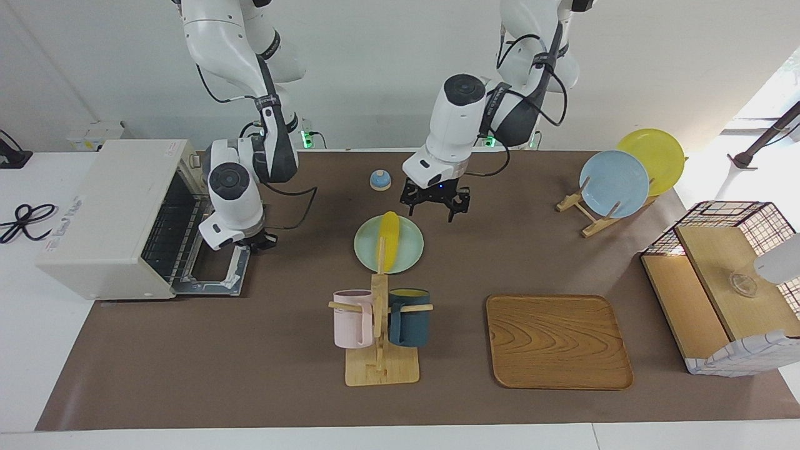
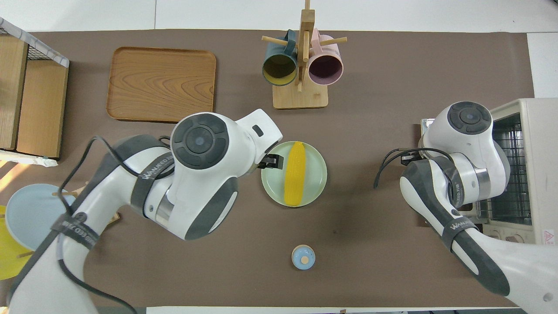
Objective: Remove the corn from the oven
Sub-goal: 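Grasp the yellow corn with the left gripper while the right gripper withdraws, then lift the yellow corn off the plate toward the wooden tray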
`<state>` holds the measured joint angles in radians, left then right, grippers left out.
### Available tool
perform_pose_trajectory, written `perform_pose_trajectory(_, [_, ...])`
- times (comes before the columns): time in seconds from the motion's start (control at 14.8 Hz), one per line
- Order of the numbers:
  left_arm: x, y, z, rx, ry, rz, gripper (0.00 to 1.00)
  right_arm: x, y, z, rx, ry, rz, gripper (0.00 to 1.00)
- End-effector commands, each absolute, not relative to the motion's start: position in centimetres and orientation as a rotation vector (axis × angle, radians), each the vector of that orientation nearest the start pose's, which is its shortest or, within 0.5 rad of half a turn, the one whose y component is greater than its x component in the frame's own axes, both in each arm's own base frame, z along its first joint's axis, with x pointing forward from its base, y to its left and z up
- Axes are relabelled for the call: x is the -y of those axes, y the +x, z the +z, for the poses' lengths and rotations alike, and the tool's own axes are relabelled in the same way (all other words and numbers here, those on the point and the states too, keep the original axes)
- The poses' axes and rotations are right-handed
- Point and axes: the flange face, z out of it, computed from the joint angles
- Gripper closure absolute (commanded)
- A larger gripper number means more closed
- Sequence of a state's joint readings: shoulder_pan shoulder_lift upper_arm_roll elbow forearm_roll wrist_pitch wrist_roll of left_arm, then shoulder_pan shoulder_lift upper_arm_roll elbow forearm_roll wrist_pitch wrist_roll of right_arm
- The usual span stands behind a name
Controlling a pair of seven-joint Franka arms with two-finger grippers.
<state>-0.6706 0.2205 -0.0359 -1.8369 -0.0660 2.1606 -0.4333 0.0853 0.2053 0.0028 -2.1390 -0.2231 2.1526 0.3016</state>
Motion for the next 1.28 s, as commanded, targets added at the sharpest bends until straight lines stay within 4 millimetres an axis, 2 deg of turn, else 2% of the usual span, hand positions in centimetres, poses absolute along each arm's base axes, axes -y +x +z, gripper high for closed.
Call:
perform_pose_trajectory(0.0, [43.8, 46.9, 37.9, -0.388, -3.259, -0.088, 0.00, -1.9, 54.4, 31.3, 0.040, -3.425, 0.245, 1.00])
perform_pose_trajectory(0.2, [46.2, 46.1, 34.2, -0.392, -3.259, -0.082, 0.00, 0.4, 55.5, 36.0, 0.178, -3.444, 0.324, 1.00])
perform_pose_trajectory(0.41, [47.1, 45.5, 32.8, -0.399, -3.264, -0.061, 0.00, 5.2, 56.0, 41.6, 0.277, -3.429, 0.338, 1.00])
perform_pose_trajectory(0.61, [47.7, 45.2, 31.3, -0.401, -3.268, -0.079, 0.00, 8.7, 55.2, 44.6, 0.273, -3.407, 0.329, 1.00])
perform_pose_trajectory(0.74, [47.9, 45.0, 31.2, -0.409, -3.263, -0.075, 0.00, 10.3, 54.4, 46.5, 0.341, -3.375, 0.293, 1.00])
perform_pose_trajectory(0.81, [48.3, 44.4, 31.1, -0.427, -3.259, -0.070, 0.00, 10.8, 54.2, 46.8, 0.353, -3.352, 0.280, 1.00])
perform_pose_trajectory(0.95, [48.2, 44.3, 31.0, -0.425, -3.257, -0.063, 0.03, 10.4, 54.2, 47.7, 0.351, -3.337, 0.246, 1.00])
perform_pose_trajectory(1.01, [48.2, 44.3, 31.0, -0.427, -3.256, -0.064, 0.12, 9.5, 54.5, 48.6, 0.333, -3.308, 0.206, 0.97])
perform_pose_trajectory(1.08, [48.2, 44.3, 31.0, -0.427, -3.255, -0.062, 0.29, 8.5, 54.9, 49.9, 0.293, -3.256, 0.167, 0.82])
perform_pose_trajectory(1.15, [48.2, 44.3, 30.9, -0.424, -3.254, -0.058, 0.48, 7.5, 55.3, 51.4, 0.267, -3.205, 0.132, 0.74])
perform_pose_trajectory(1.22, [48.2, 44.2, 30.8, -0.424, -3.253, -0.056, 0.63, 6.1, 55.8, 52.6, 0.247, -3.178, 0.105, 0.55])
